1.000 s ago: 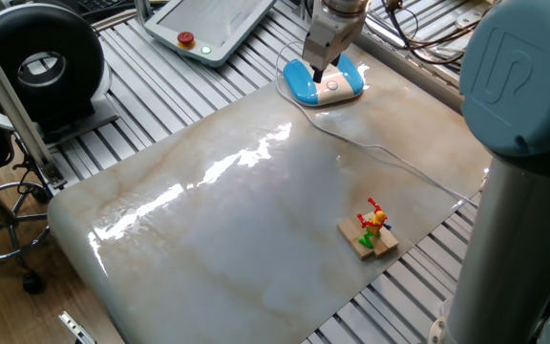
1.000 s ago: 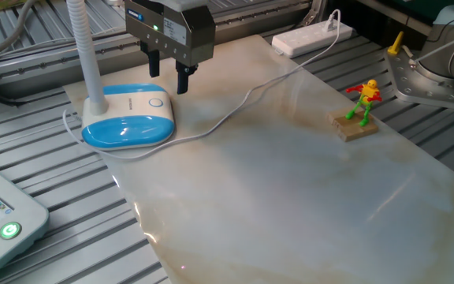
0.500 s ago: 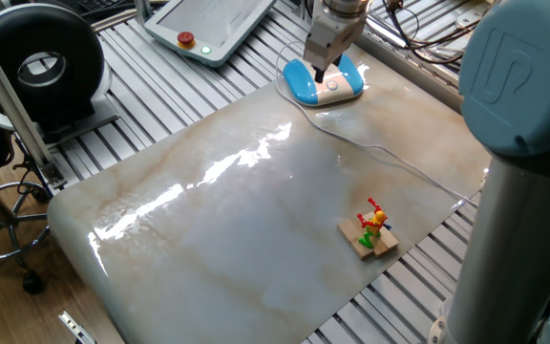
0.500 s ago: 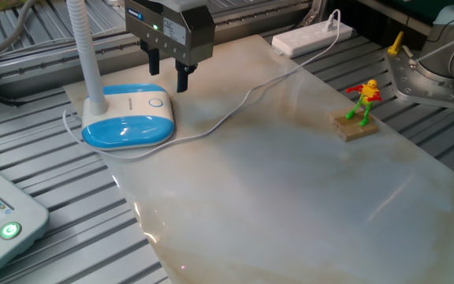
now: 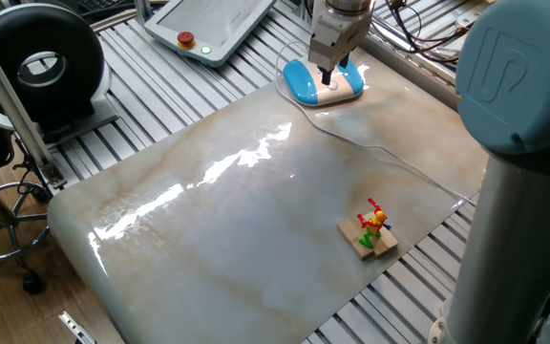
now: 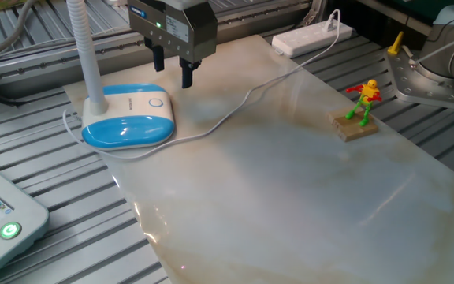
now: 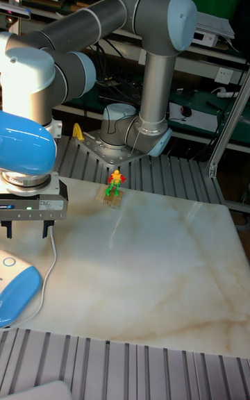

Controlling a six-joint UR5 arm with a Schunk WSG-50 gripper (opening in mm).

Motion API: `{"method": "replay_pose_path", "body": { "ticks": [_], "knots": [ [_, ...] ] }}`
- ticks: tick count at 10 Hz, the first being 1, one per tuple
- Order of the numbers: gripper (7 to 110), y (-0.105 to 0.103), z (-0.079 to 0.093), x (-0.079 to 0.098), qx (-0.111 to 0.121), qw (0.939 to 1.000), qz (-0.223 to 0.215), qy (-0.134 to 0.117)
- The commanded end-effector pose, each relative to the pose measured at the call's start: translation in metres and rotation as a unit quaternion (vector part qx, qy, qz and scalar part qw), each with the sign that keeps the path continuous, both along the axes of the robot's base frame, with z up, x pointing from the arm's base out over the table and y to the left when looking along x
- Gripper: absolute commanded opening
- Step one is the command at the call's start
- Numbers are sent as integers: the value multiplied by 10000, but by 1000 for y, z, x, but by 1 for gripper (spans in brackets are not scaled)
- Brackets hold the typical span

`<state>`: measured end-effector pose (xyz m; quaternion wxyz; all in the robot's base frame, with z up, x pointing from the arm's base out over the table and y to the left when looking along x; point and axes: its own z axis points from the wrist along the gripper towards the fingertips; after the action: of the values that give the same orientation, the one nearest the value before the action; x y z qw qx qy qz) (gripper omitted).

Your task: Turn off the desk lamp by pressing the button

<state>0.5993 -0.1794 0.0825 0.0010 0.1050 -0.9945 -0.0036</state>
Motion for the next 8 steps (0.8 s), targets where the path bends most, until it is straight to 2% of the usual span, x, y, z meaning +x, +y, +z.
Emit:
{"method": "replay_pose_path", "body": {
  "ticks": [1, 6, 8],
  "knots": [
    [66, 1, 2, -3, 52, 9999, -127, 51],
    [66, 2, 0, -2, 68, 9999, -127, 51],
    [66, 4, -11, 3, 159, 9998, -142, 53]
  ]
}}
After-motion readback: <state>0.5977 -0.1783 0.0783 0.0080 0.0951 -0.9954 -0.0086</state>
